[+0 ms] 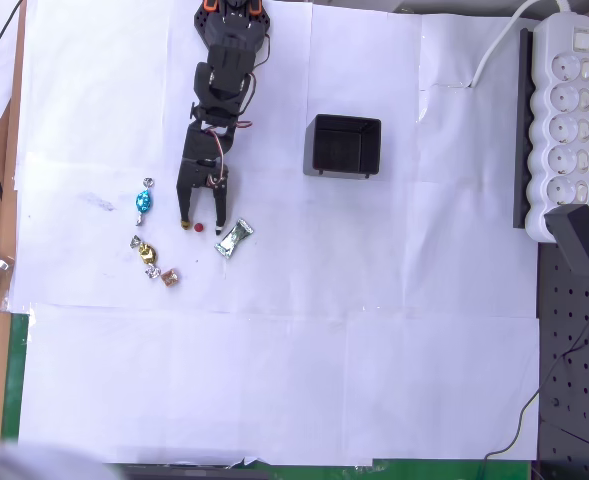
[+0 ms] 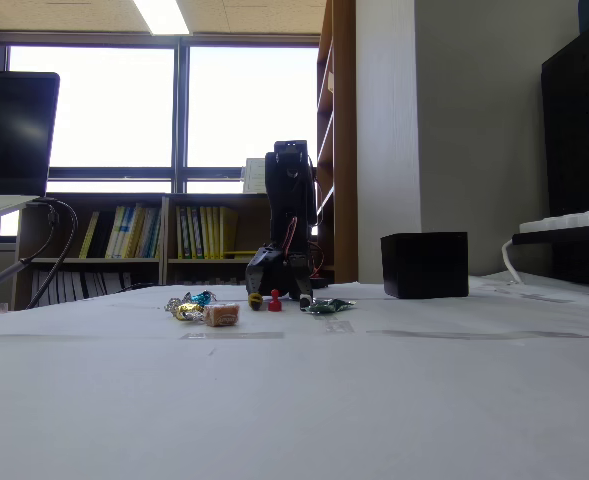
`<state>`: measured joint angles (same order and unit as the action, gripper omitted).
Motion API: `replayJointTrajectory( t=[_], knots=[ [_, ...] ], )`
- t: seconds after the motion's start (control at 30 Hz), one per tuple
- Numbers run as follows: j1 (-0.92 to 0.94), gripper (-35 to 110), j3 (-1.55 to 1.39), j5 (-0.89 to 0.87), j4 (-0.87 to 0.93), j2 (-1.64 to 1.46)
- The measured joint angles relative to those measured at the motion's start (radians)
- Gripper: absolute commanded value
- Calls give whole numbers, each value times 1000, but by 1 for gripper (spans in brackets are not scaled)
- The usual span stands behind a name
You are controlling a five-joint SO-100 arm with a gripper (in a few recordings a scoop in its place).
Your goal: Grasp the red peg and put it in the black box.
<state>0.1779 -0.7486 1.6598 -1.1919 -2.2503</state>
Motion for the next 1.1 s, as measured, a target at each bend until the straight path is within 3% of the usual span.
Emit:
replayJointTrajectory(
  t=[1.1],
  knots=[
    [-9, 0, 0, 3, -2, 0]
  ],
)
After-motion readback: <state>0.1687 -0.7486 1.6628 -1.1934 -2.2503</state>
